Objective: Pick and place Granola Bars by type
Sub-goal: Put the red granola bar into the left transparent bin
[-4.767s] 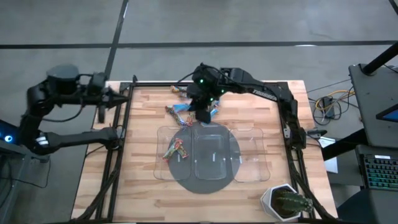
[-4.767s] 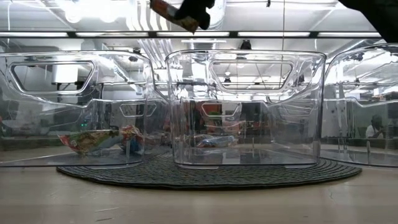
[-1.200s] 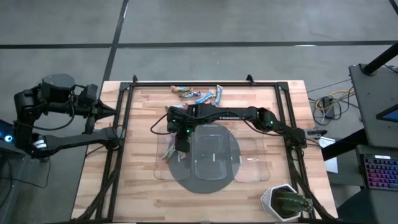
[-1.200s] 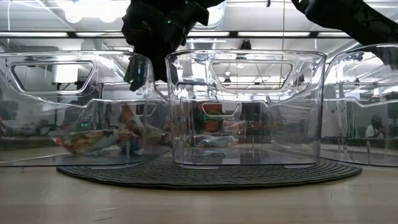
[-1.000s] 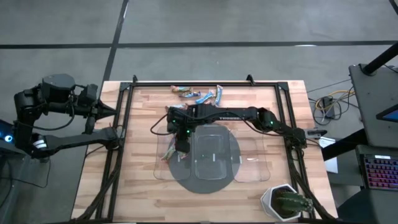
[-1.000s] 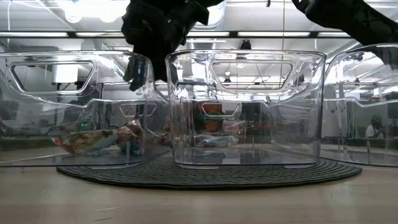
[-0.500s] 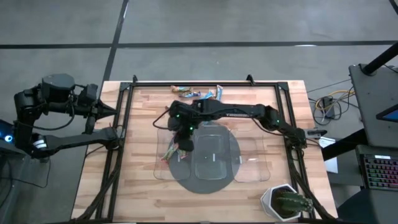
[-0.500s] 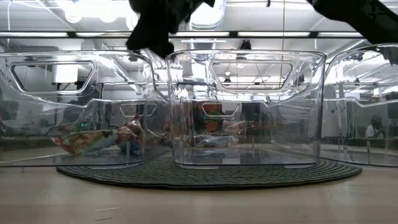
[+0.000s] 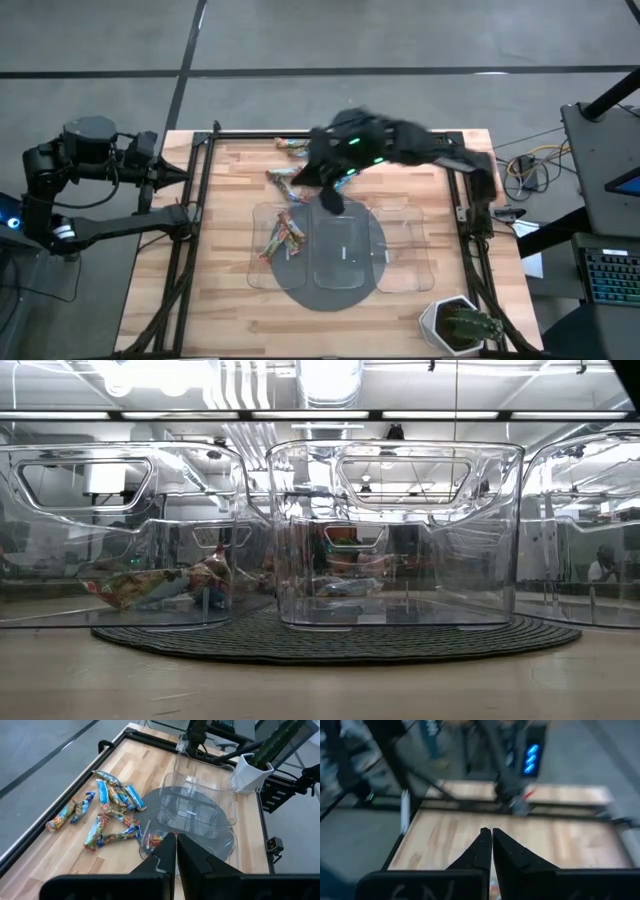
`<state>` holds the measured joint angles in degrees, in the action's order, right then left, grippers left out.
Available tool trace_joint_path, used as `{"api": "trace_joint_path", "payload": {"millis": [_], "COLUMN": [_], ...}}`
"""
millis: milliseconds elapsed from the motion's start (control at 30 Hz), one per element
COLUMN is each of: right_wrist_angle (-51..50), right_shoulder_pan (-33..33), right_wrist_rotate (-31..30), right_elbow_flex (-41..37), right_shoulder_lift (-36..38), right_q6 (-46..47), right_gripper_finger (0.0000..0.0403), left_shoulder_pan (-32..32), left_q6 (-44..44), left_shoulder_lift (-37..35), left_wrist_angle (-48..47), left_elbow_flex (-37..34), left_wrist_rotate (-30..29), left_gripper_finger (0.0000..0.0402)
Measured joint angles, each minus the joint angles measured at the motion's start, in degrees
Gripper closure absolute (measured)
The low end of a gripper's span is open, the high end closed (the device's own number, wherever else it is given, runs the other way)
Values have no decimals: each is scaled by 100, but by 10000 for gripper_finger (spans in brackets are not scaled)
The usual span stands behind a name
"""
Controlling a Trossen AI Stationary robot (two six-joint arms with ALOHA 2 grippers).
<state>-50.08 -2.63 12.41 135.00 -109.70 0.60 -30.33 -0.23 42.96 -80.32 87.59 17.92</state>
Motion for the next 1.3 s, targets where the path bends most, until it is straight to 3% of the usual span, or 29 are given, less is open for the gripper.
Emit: {"api": "trace_joint_path", "payload": {"millis": [333, 500, 733, 1300], "right_wrist_angle": [-817, -1280, -2017, -2272], "right_shoulder_pan": [0, 0, -7, 0], "right_wrist_rotate": [-1368, -1529, -2540, -3090], "right_elbow_flex": [-13, -20, -27, -561], "right_shoulder_lift": [1188, 1436, 1794, 2791], "right_q6": [-33, 104, 413, 356], "right_gripper_finger": [395, 395, 395, 395], "left_shoulder_pan": [-2, -2, -2, -2], "left_q6": [50, 74, 164, 463], "left_shoulder_lift": [4, 46, 182, 574], "left_wrist_angle": [648, 936, 1205, 1748], "left_elbow_flex": [0, 0, 0, -4], "left_wrist_rotate": [0, 1, 2, 4], "left_gripper_finger": [402, 402, 402, 402]}}
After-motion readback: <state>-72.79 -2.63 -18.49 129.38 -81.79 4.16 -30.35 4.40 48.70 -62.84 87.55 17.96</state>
